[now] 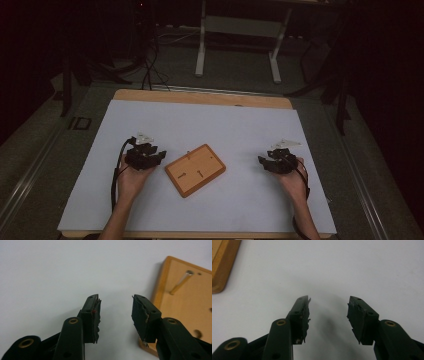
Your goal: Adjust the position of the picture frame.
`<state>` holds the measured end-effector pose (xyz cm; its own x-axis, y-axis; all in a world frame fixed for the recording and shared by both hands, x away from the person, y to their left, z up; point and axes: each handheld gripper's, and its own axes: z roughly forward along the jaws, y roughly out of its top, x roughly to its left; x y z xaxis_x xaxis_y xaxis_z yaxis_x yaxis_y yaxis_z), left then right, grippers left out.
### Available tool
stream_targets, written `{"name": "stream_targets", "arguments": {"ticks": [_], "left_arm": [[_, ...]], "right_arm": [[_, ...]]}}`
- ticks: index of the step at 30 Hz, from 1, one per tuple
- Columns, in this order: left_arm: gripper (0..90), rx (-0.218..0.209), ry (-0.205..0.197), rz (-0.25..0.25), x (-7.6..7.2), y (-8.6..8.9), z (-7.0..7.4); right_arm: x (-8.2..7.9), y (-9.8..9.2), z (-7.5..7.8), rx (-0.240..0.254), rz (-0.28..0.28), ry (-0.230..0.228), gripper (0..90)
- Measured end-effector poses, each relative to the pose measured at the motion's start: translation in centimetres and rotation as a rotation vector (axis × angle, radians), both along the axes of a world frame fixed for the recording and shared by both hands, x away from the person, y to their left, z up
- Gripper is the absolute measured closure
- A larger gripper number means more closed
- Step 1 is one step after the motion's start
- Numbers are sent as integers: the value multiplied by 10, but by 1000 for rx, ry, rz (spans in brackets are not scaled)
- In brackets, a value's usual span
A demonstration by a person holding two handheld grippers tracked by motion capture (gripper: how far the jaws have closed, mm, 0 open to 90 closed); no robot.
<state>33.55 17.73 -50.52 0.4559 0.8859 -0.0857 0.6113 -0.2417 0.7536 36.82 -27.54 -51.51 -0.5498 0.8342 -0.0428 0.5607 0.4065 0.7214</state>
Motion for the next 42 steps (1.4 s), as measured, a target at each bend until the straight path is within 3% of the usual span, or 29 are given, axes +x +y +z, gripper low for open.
{"name": "stream_targets", "arguments": {"ticks": [20,42], "left_arm": [[574,2,0,-92,1,-20,1],[581,-3,-5,-160,3,-35,-1]], "right_arm": [[-3,9,3,-12,34,-7,500],[-4,15,2,-26,62,-9,484]]}}
